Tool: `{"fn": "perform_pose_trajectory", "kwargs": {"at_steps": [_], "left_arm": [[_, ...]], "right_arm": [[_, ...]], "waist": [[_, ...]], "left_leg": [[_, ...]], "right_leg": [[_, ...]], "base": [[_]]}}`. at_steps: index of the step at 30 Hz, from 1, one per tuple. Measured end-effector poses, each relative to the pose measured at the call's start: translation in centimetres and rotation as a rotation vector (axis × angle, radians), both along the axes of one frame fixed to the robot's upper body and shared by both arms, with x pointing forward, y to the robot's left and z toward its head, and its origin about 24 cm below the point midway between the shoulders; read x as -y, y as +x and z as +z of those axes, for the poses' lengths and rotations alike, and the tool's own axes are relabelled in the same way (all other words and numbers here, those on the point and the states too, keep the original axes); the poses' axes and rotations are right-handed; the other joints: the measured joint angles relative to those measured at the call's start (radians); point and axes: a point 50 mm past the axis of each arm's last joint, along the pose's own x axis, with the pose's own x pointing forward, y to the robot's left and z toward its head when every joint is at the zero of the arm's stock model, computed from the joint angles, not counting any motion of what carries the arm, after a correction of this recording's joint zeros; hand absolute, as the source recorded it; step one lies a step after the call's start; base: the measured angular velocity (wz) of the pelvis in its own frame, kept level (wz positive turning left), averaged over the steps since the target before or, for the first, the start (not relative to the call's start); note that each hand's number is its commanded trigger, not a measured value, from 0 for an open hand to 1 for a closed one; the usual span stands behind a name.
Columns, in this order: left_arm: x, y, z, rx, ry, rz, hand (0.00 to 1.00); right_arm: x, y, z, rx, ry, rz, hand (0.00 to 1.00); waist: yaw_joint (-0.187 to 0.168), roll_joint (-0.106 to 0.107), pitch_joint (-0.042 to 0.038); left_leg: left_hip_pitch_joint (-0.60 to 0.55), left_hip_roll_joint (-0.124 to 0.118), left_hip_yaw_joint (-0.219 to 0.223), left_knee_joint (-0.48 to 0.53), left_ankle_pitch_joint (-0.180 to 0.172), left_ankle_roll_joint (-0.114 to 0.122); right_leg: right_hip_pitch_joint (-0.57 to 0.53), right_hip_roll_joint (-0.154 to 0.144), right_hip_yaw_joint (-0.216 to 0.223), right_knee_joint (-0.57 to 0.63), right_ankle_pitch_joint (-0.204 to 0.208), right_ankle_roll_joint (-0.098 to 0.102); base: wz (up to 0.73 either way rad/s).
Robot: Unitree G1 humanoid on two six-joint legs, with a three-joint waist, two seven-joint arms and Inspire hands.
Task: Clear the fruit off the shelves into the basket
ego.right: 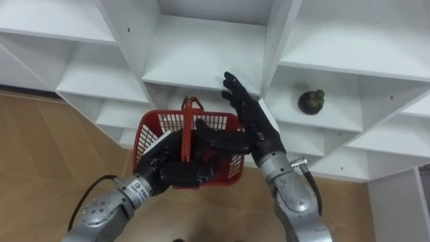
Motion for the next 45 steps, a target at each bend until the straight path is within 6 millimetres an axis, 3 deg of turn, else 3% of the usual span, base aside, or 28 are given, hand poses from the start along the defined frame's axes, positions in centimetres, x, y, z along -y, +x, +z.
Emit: {"fn": "perform_pose_trajectory", "kwargs": {"at_steps": [5, 13, 17, 29, 35, 45], "left_arm": [[-0.8, -0.6, -0.4, -0.012, 0.034, 0.015, 1.00], [-1.4, -1.5, -0.8, -0.025, 0.048, 0.047, 1.00], [-1.4, -1.7, -0.6, -0.021, 0.042, 0.063, 1.00], [-1.6, -1.5, -0.2, -0.006, 0.039, 0.112, 1.00], [-1.8, -2.0, -0.1, -0.003, 0.036, 0.118, 1.00], [-2.2, -2.3, 0.0, 0.000, 0.054, 0.127, 1.00]], "right_arm": [[1.1, -1.3, -1.3, -0.071, -0.039, 0.003, 0.00], [1.3, -2.3, -1.9, -0.110, -0.058, 0.027, 0.00], [1.2, -3.5, -1.4, -0.095, -0.046, 0.028, 0.00], [1.2, -4.4, -1.2, -0.087, -0.037, 0.022, 0.00], [1.5, -5.2, -1.2, -0.090, -0.038, -0.027, 0.00], [2.3, -5.1, -1.0, -0.083, -0.019, -0.115, 0.00]], "waist": [[-0.006, 0.009, -0.0065], [-0.045, 0.009, -0.0068], [-0.054, 0.009, -0.0074], [-0.058, 0.009, -0.0089], [-0.087, 0.010, -0.0095], [-0.107, 0.009, -0.0091]], "left_leg": [[0.051, -0.001, 0.027, -0.026, 0.000, -0.001], [0.094, -0.001, 0.047, -0.038, -0.002, -0.003], [0.147, -0.002, 0.054, -0.063, -0.005, -0.008], [0.218, -0.002, 0.074, -0.099, -0.011, -0.016], [0.258, -0.002, 0.074, -0.111, -0.014, -0.020], [0.276, -0.003, 0.074, -0.118, -0.014, -0.021]], "right_leg": [[0.029, 0.005, 0.023, -0.003, 0.001, -0.001], [0.053, 0.013, 0.056, -0.005, 0.001, 0.001], [0.099, 0.018, 0.065, -0.025, 0.001, 0.001], [0.137, 0.033, 0.115, -0.039, 0.001, 0.001], [0.172, 0.037, 0.126, -0.052, 0.001, 0.001], [0.181, 0.040, 0.133, -0.053, 0.001, 0.001]], "base": [[-0.14], [-0.11], [-0.09], [-0.13], [-0.07], [-0.03]]}}
